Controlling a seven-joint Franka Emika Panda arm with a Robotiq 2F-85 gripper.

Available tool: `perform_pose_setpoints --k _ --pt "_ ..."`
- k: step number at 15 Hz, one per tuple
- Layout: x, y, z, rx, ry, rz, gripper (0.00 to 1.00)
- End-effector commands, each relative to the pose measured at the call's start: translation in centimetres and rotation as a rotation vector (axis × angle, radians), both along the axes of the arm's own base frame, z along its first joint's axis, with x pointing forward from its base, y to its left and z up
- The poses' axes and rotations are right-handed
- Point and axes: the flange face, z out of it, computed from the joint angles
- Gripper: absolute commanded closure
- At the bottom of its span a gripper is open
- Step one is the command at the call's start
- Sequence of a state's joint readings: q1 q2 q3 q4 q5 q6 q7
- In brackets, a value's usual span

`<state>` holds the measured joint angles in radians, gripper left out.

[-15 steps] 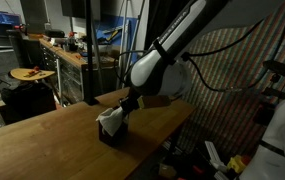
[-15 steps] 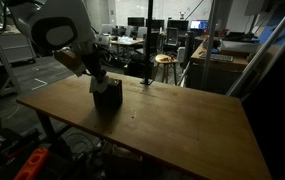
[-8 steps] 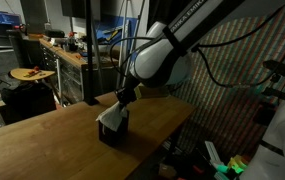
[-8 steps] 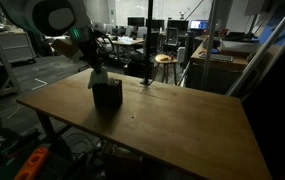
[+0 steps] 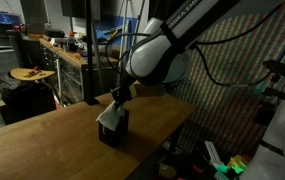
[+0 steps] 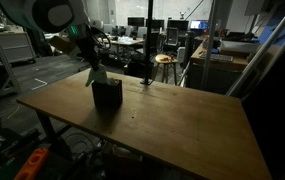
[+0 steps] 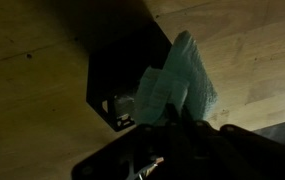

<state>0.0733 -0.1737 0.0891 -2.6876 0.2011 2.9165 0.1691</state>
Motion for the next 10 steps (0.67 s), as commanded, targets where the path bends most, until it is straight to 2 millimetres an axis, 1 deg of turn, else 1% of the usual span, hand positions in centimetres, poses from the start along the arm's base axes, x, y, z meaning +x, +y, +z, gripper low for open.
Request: perform_pose_setpoints --k 1,8,10 --pt "1.2 0.4 0.5 0.01 -0.039 -0.017 0.97" --pt "2.6 0.2 -1.6 0.008 -0.051 -0.028 0.97" --pt "3.1 -0.2 -1.9 0.007 -0.062 -0.036 0.97"
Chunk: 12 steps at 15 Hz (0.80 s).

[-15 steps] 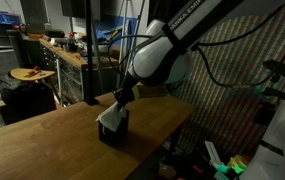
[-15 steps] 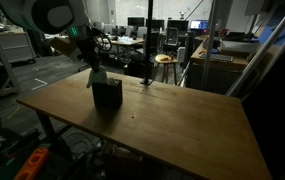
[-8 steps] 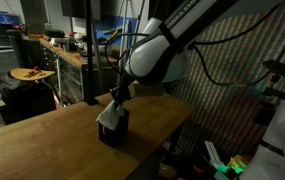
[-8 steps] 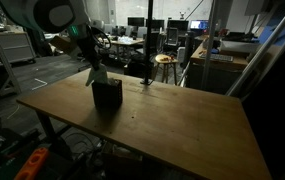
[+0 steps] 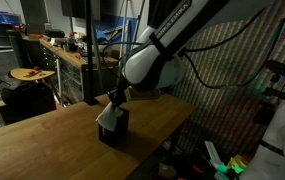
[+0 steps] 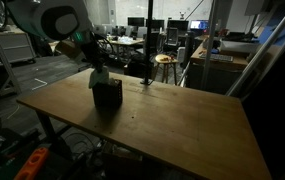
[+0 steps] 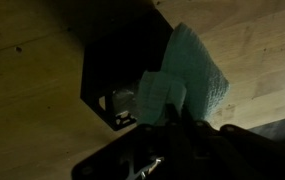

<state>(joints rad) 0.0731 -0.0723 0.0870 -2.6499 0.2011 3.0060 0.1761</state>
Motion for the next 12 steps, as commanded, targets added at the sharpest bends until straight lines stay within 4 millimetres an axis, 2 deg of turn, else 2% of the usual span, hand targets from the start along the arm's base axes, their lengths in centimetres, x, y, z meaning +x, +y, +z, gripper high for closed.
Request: perform_pose_setpoints --k 1,6,12 --pt "1.6 -0.5 -0.1 0.003 -0.04 -0.023 0.97" --pt "2.6 -1.6 -0.8 -0.001 -0.04 -0.041 0.97" --pt "3.7 -1.8 -2.3 -0.005 -0.014 -0.039 0.97"
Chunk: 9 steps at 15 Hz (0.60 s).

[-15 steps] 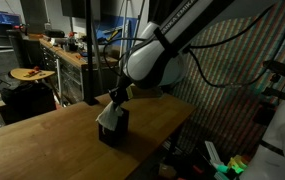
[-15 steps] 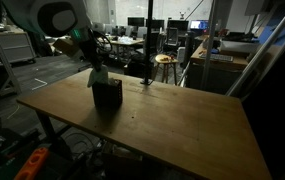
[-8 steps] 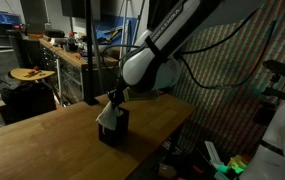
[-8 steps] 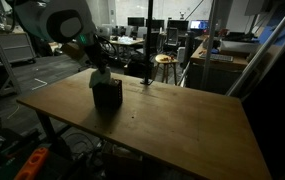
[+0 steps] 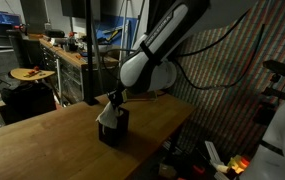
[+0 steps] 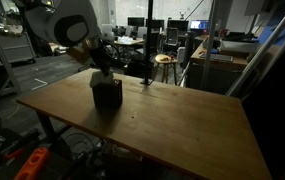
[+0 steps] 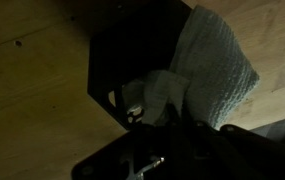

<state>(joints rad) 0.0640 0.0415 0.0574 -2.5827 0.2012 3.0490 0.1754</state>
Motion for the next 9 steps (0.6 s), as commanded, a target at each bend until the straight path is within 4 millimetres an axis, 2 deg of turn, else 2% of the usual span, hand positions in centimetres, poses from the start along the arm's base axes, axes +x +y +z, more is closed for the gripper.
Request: perform_pose_setpoints --k 1,4,9 --pt "1.5 -0.2 -0.5 -0.01 -0.013 0.009 0.97" --pt "1.8 -0.4 -1.7 -0.028 0.004 0.032 0.97" --pt "1.3 -0.9 -5.6 -0.085 0.076 0.094 0.97"
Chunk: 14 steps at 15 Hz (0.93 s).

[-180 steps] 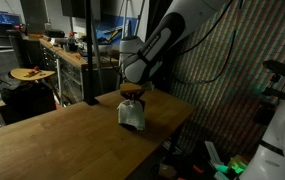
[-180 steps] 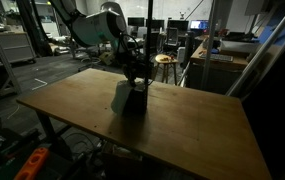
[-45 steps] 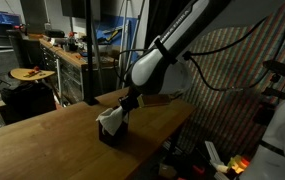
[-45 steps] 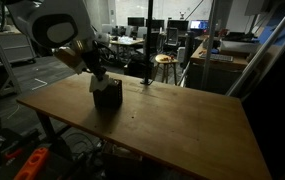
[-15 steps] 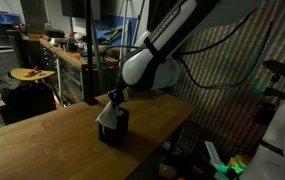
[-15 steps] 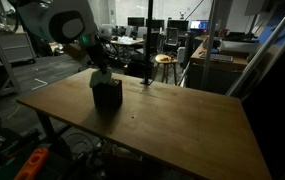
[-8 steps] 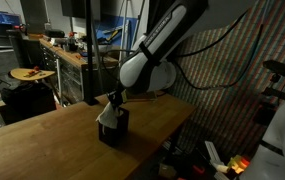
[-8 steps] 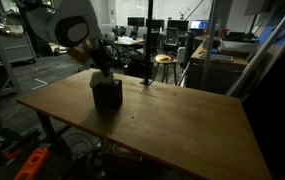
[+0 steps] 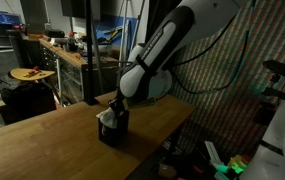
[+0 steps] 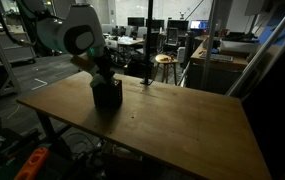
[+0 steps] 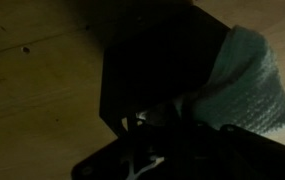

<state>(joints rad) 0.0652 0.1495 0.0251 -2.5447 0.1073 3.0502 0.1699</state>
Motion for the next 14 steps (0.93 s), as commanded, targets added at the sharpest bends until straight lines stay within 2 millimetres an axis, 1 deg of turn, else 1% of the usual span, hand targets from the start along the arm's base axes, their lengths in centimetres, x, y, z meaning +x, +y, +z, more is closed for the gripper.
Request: perform_pose_setpoints --k 1,3,6,10,12,14 --pt "0.1 -0.2 -2.9 -0.04 0.036 0.049 0.97" --pt "-0.4 -0.2 -4.5 -0.061 0.069 0.075 0.97" --pt "-0.4 0.0 -4.4 -0.079 0.067 0.103 0.97" --pt "-0.4 0.1 -3.7 -0.097 0.058 0.124 0.97" --pt "-0.3 0.0 -3.0 -0.104 0.046 0.125 0.97" --pt "-0.2 -0.3 -1.7 -0.105 0.029 0.117 0.97"
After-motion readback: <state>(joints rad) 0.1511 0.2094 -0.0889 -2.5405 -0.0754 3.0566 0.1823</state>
